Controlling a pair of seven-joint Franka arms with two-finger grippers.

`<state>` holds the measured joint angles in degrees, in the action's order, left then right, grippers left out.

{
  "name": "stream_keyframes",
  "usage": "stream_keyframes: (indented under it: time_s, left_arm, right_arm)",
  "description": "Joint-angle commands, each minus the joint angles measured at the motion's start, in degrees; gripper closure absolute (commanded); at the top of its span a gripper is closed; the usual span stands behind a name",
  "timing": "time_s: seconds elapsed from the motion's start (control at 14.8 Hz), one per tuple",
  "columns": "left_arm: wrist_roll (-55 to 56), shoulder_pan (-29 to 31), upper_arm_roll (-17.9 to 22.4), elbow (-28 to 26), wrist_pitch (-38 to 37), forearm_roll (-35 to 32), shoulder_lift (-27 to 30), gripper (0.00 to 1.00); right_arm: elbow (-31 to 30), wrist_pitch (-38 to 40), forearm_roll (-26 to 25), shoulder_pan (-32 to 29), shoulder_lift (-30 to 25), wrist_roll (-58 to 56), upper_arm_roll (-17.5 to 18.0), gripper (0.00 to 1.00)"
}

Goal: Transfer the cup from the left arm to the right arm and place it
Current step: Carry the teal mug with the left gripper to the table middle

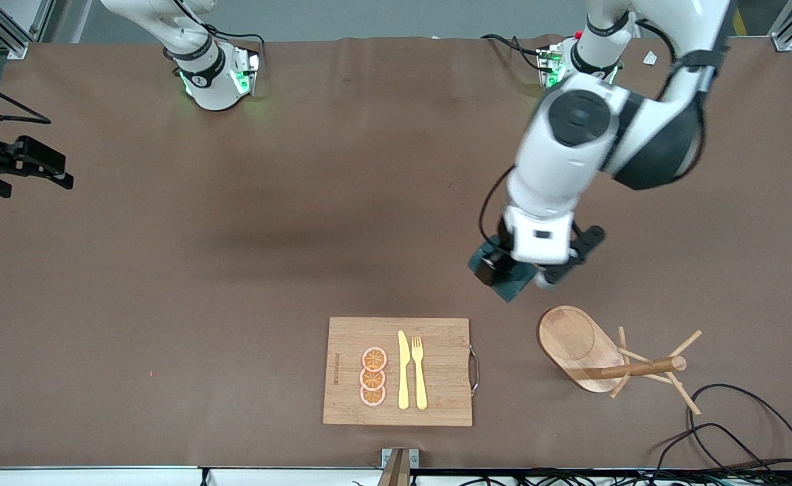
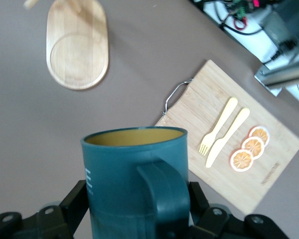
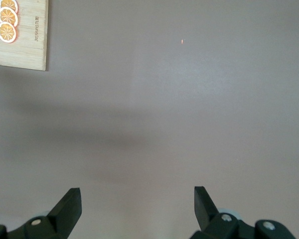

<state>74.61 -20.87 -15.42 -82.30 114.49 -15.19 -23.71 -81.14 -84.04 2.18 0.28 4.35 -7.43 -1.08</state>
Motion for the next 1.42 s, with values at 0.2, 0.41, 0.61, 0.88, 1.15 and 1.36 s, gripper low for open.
stream_keyframes:
  time_s: [0.2, 0.41, 0.61, 0.88, 1.15, 1.36]
  left_arm:
    - [0.4, -10.8, 0.7, 0.0, -0.4, -14.5, -3.8, 0.29]
    - [5.2, -15.5, 0.7, -0.1, 0.2, -20.9, -5.8, 0.30]
    - [14.1, -19.4, 0.7, -0.1, 0.2, -30.2, -8.9, 0.31]
    - [22.5, -25.9, 0.8, -0.2, 0.0, -43.5, -13.8, 0.38]
    - [30.1, -30.9, 1.3, -0.6, -0.5, -55.3, -18.4, 0.35]
    - [38.1, -32.6, 1.3, -0.5, -0.6, -65.5, -22.6, 0.35]
  right_arm:
    - [0.1, -0.6, 0.7, -1.7, 2.1, -0.3, 0.0, 0.00]
    - [-0.1, -0.5, 0.9, -3.4, 3.2, -0.3, 0.0, 0.00]
    - [-0.1, -0.2, 0.5, -4.2, 3.5, -3.5, 0.0, 0.00]
    - [0.0, -0.2, 2.9, -4.2, 3.3, -2.8, 0.0, 0.00]
    - [-0.3, -1.0, 4.4, -5.6, 3.5, -0.3, -0.1, 0.00]
    - [-0.3, -2.7, 3.8, -5.6, 3.4, -0.2, -0.1, 0.00]
